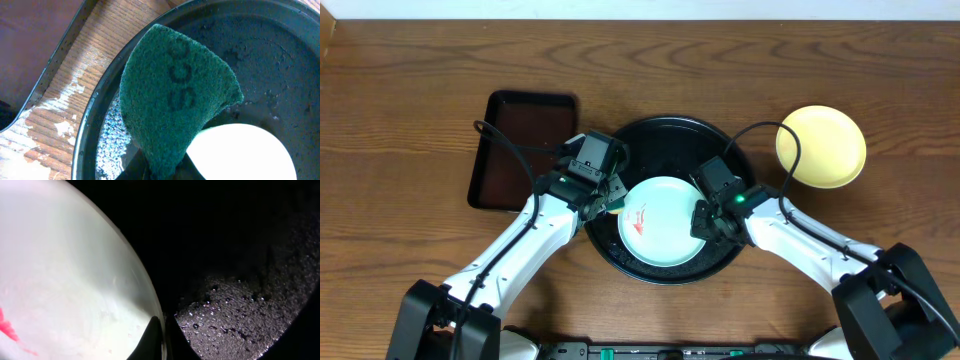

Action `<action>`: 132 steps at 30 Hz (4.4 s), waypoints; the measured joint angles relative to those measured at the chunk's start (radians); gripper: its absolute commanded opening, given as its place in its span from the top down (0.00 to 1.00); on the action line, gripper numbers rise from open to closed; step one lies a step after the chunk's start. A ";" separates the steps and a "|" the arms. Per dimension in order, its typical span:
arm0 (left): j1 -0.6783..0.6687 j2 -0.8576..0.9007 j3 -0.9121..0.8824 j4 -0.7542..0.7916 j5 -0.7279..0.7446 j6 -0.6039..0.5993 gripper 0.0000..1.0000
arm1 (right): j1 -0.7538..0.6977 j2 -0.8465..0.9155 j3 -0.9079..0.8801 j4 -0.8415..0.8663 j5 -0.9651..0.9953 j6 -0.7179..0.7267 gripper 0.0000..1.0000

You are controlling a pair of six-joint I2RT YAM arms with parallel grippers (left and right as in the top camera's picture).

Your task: Clean dirty plates on tray and stack at the side

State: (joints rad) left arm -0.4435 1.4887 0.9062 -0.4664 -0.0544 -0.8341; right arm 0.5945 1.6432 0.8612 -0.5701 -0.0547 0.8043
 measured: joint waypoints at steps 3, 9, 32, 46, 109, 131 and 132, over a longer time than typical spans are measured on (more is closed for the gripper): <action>0.000 0.000 0.000 0.000 0.000 0.000 0.92 | 0.000 0.000 0.005 0.003 -0.024 -0.021 0.98; 0.000 0.000 0.000 0.000 0.000 0.000 0.92 | 0.000 0.000 0.036 -0.039 -0.047 -0.068 0.99; 0.000 0.000 0.000 0.000 0.000 0.000 0.92 | 0.116 0.002 0.106 -0.103 0.015 -0.136 0.98; 0.000 0.000 0.000 0.000 0.000 0.000 0.92 | 0.116 0.002 0.107 -0.124 0.037 -0.140 0.99; 0.000 0.000 0.000 0.000 0.000 0.000 0.92 | 0.050 0.093 0.187 -0.128 0.133 -0.278 0.99; 0.000 0.000 0.000 0.010 0.035 0.000 0.92 | -0.008 0.164 0.204 -0.132 0.131 -0.119 0.99; 0.000 0.000 0.000 0.017 0.043 0.001 0.92 | -0.008 0.167 0.206 -0.134 0.131 -0.119 0.99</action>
State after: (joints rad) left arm -0.4435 1.4887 0.9062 -0.4492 -0.0116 -0.8330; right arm 0.5865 1.8103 1.0668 -0.7040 0.0761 0.6857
